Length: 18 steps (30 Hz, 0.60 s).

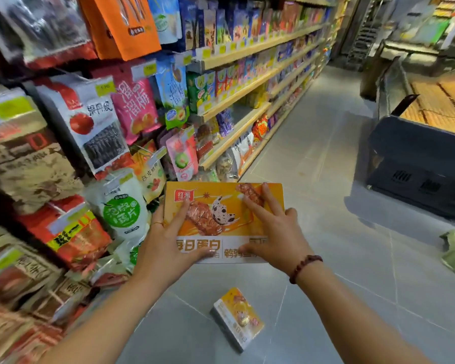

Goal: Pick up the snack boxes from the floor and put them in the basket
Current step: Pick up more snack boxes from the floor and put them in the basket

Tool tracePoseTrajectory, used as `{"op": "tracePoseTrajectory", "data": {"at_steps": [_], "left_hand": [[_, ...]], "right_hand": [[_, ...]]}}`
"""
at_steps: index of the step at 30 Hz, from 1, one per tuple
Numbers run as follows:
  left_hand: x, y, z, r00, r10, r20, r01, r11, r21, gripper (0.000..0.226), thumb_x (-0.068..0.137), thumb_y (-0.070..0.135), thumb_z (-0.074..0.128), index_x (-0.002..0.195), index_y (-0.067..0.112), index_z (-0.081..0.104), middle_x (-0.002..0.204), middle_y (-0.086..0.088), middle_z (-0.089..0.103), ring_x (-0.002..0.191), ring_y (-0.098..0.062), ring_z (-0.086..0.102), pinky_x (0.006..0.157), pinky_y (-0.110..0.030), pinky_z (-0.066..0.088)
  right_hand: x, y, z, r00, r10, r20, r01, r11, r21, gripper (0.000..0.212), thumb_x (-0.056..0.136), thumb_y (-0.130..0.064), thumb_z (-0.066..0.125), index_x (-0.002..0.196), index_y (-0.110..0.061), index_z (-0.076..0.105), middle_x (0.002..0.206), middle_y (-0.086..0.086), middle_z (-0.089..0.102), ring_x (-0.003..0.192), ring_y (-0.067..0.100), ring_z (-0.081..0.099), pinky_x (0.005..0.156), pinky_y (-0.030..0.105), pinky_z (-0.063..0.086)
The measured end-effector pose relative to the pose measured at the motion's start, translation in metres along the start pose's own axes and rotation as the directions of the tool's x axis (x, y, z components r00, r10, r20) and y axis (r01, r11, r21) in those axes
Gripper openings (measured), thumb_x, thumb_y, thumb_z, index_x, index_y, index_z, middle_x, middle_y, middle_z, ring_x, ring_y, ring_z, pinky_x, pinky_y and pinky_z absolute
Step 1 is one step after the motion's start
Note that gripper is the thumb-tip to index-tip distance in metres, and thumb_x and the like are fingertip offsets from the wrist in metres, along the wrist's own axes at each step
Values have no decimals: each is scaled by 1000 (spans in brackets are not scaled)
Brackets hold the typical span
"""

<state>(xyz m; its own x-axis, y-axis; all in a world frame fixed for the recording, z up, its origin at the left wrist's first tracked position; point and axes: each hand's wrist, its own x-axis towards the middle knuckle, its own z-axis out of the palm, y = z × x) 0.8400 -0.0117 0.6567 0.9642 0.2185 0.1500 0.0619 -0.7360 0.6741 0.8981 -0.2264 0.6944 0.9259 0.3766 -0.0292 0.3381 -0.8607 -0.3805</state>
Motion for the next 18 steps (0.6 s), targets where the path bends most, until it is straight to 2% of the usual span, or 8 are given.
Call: {"op": "tracePoseTrajectory", "data": {"at_steps": [4, 7, 10, 13, 16, 18], "left_hand": [[-45, -16, -19, 979, -164, -121, 167, 986, 16, 105, 56, 60, 76, 142, 49, 16, 155, 8, -2, 142, -16, 14, 109, -34, 27], [-86, -31, -41, 928, -276, -249, 293, 955, 33, 103, 57, 59, 77, 142, 48, 18, 155, 12, -4, 141, -15, 14, 110, -34, 27], [-138, -47, -65, 836, -398, -377, 440, 897, 29, 102, 59, 56, 77, 142, 47, 19, 155, 11, -3, 140, -14, 17, 108, -29, 28], [-194, -65, -87, 732, -486, -477, 552, 834, -3, 103, 59, 57, 77, 142, 47, 17, 155, 9, -5, 142, -15, 14, 108, -30, 28], [-247, -79, -110, 621, -550, -558, 647, 762, -31, 103, 59, 59, 77, 142, 50, 16, 155, 8, -1, 141, -16, 18, 106, -31, 32], [-283, -90, -126, 554, -573, -604, 685, 726, -62, 104, 58, 56, 79, 141, 50, 18, 156, 6, 3, 141, -16, 19, 106, -31, 32]], "right_hand": [[6, -26, 18, 980, -175, 93, 178, 984, -19, 94, 75, -44, 72, 142, -53, 7, 154, -18, -18, 123, 31, 25, 103, 39, 36], [12, -61, 38, 930, -333, 157, 339, 941, -11, 96, 73, -44, 74, 142, -53, 8, 149, -22, -21, 127, 39, 24, 106, 43, 32], [8, -108, 65, 836, -497, 235, 507, 862, 17, 97, 71, -46, 75, 142, -52, 9, 139, -27, -25, 135, 41, 20, 110, 45, 26], [-8, -160, 90, 710, -645, 284, 659, 750, 56, 97, 71, -47, 74, 142, -52, 9, 139, -26, -26, 134, 38, 23, 108, 44, 28], [-35, -211, 108, 607, -721, 333, 745, 662, 74, 96, 73, -47, 73, 142, -53, 6, 141, -24, -28, 133, 42, 22, 103, 43, 35], [-57, -245, 122, 538, -769, 346, 794, 600, 99, 97, 72, -51, 72, 142, -53, 5, 146, -22, -26, 133, 42, 21, 105, 45, 33]]}}
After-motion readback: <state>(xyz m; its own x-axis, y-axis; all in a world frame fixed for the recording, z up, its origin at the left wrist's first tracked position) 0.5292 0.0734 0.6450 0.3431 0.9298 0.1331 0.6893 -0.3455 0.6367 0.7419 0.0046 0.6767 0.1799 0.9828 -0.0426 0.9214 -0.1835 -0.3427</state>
